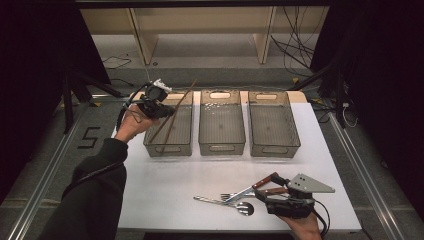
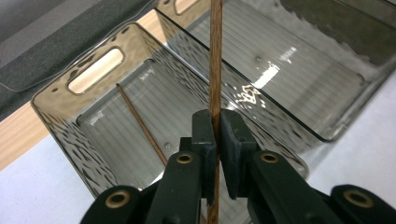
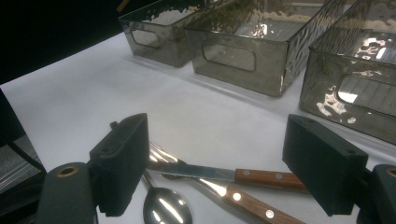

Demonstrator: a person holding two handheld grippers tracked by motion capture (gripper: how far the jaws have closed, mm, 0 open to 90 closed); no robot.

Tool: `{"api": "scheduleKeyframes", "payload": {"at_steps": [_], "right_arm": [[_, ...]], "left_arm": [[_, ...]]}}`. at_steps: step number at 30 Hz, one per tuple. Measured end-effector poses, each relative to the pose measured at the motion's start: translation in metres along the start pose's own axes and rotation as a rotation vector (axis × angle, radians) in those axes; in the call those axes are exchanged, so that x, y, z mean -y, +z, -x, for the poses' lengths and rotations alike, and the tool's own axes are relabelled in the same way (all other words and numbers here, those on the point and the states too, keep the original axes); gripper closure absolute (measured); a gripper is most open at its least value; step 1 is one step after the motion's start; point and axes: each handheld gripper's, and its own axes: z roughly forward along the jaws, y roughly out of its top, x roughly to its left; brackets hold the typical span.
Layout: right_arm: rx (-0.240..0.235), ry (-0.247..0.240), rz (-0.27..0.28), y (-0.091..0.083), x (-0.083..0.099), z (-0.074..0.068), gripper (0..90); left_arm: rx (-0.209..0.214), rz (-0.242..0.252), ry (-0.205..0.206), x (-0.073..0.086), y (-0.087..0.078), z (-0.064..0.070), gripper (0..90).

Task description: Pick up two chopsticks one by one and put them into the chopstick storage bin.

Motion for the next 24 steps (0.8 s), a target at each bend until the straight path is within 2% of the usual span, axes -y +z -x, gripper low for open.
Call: {"api": "scheduleKeyframes", "payload": {"at_steps": [3,9,15,20,24], "right_arm": [[0.0,0.002,-0.001,0.0,0.0,0.0,23.7],[-0.001,0.001,-0.002,0.0,0.0,0.0,23.7],[-0.002,0.003,-0.002,0.0,0.0,0.0,23.7],[-0.001,0.003,-0.002,0.0,0.0,0.0,23.8],[-0.002,0.003,-0.002,0.0,0.0,0.0,23.7]], "left_arm": [[-0.015,0.003,-0.012,0.001,0.003,-0.003,84.0],[-0.041,0.03,-0.073,0.006,0.011,-0.014,84.0],[-0.061,0.012,-0.087,0.012,0.021,-0.02,84.0],[-0.074,0.004,-0.129,0.019,0.026,-0.027,84.0],[-0.075,-0.02,-0.148,0.025,0.03,-0.03,83.9]]}}
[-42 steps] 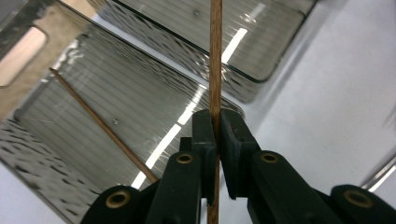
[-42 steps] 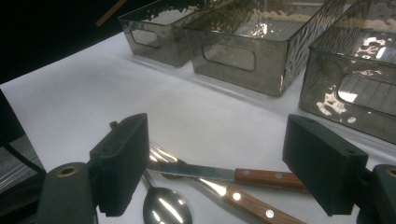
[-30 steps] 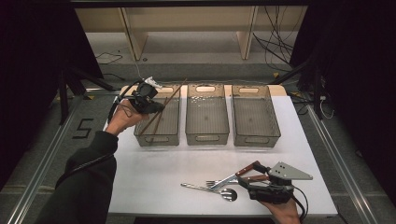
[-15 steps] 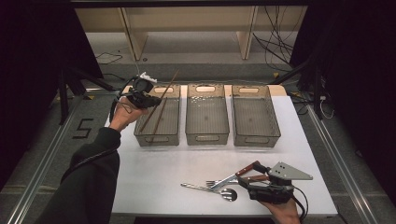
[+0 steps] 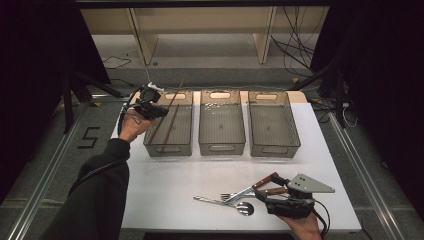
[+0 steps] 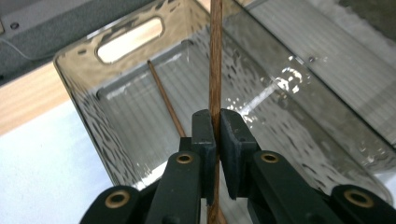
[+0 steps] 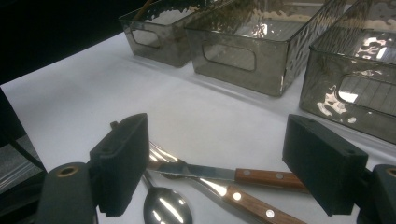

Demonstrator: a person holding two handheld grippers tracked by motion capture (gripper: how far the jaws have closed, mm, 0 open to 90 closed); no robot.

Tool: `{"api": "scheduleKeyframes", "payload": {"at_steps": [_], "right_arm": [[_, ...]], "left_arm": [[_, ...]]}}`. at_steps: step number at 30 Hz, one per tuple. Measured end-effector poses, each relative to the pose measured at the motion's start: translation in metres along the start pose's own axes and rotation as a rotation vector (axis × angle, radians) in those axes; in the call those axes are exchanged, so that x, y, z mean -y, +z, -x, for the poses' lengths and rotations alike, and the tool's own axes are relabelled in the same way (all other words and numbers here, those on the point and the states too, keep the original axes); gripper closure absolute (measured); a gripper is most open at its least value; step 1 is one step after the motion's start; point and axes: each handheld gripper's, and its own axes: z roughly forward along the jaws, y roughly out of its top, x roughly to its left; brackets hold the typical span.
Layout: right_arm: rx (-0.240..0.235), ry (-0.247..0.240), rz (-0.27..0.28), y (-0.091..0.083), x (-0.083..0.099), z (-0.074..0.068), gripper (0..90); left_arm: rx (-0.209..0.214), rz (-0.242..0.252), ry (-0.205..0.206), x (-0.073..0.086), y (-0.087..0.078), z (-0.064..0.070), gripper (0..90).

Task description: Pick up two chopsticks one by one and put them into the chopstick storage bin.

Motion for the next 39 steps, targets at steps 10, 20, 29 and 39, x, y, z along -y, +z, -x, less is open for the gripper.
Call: {"api": "scheduleKeyframes", "payload": {"at_steps": [10,20,29,39], "right_arm": [[0.0,0.0,-0.001,0.0,0.0,0.0,23.7],[0.001,0.002,0.0,0.0,0.0,0.0,23.7],[0.002,0.003,-0.001,0.0,0.0,0.0,23.7],[-0.014,-0.013,-0.019,0.004,-0.001,-0.004,23.6]], "left_arm": [[0.005,-0.026,-0.057,0.007,0.008,-0.005,83.4],[-0.01,-0.028,-0.125,0.014,0.013,-0.011,70.1],[0.008,-0.031,-0.139,0.012,0.001,-0.001,50.1],[0.074,0.012,-0.113,0.021,-0.02,0.026,37.5]]}}
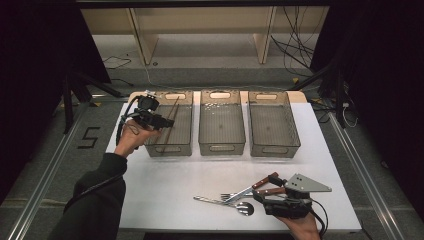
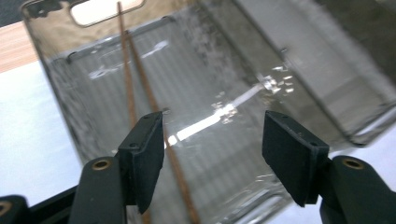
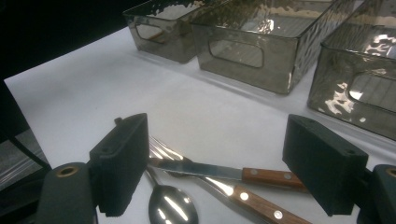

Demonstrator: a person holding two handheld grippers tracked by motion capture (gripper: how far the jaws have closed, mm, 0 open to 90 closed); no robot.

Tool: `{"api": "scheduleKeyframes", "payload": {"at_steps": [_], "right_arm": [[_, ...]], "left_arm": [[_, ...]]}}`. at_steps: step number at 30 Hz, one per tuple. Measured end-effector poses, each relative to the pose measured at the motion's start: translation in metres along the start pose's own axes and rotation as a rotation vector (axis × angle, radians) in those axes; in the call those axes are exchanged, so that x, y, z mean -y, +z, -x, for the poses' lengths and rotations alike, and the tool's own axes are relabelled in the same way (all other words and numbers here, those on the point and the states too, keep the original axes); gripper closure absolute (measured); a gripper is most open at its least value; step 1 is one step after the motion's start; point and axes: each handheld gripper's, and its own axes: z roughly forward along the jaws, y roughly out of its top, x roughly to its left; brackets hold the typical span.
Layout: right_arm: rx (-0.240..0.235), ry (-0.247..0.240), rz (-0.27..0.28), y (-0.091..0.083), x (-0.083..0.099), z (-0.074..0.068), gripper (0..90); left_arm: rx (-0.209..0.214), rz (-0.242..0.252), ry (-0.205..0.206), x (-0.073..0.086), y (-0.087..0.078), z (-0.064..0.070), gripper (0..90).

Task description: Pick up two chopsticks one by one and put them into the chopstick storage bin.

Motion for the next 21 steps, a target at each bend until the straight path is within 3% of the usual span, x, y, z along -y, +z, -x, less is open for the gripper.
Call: {"api": "scheduleKeyframes", "payload": {"at_steps": [7,21], "right_arm": [[-0.009,-0.009,-0.004,0.0,-0.004,-0.001,23.6],[-0.028,-0.02,-0.025,0.005,-0.011,-0.004,23.6]], "left_arm": [[0.057,0.054,0.013,0.019,-0.015,0.017,31.7],[0.122,0.149,-0.01,0.062,-0.041,0.03,24.0]]}}
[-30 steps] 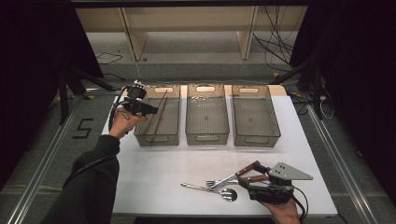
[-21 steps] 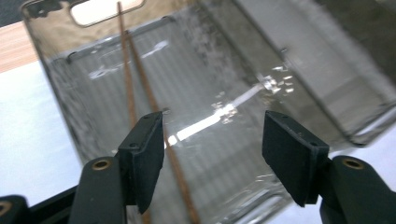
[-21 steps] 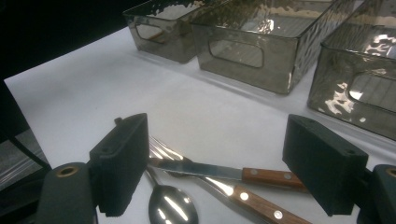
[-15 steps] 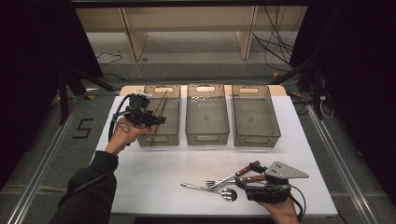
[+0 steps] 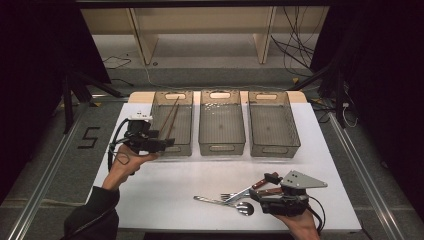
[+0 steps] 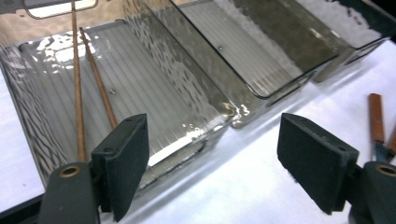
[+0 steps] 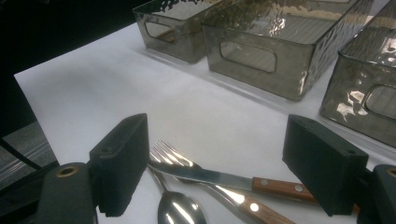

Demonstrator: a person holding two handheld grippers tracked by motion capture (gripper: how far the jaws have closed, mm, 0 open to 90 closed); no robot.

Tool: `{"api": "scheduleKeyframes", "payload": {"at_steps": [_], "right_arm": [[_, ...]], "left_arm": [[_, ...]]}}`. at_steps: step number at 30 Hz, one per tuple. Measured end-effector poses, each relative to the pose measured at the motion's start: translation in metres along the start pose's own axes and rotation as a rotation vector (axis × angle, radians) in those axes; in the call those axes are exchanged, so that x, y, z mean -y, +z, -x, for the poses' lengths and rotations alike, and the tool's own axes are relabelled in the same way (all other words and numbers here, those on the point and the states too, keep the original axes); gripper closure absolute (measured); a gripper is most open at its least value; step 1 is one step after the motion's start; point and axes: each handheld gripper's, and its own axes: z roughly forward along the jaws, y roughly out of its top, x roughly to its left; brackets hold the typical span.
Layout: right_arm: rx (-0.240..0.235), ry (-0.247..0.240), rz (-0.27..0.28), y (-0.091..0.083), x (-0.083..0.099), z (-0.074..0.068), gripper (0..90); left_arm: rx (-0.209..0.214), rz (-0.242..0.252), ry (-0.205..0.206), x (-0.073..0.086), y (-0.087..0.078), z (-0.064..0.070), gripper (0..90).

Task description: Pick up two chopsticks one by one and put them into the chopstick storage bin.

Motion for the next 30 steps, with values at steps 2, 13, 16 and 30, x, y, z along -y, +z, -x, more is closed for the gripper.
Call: {"api": "scheduleKeyframes", "payload": {"at_steps": [2,13,16,30], "right_arm": [[-0.006,-0.003,-0.004,0.001,-0.002,0.0,23.6],[-0.035,-0.02,-0.033,0.013,-0.014,-0.003,23.6],[-0.046,-0.034,-0.048,0.017,-0.017,-0.005,23.5],[-0.137,-0.118,-0.169,0.049,-0.03,-0.023,23.5]], "left_arm": [[0.011,0.015,0.004,0.004,-0.004,0.002,23.4],[0.07,0.071,-0.018,0.037,-0.01,0.01,21.7],[0.083,0.088,-0.029,0.046,-0.012,0.011,21.2],[0.115,0.108,0.029,0.08,-0.011,0.026,19.6]]}}
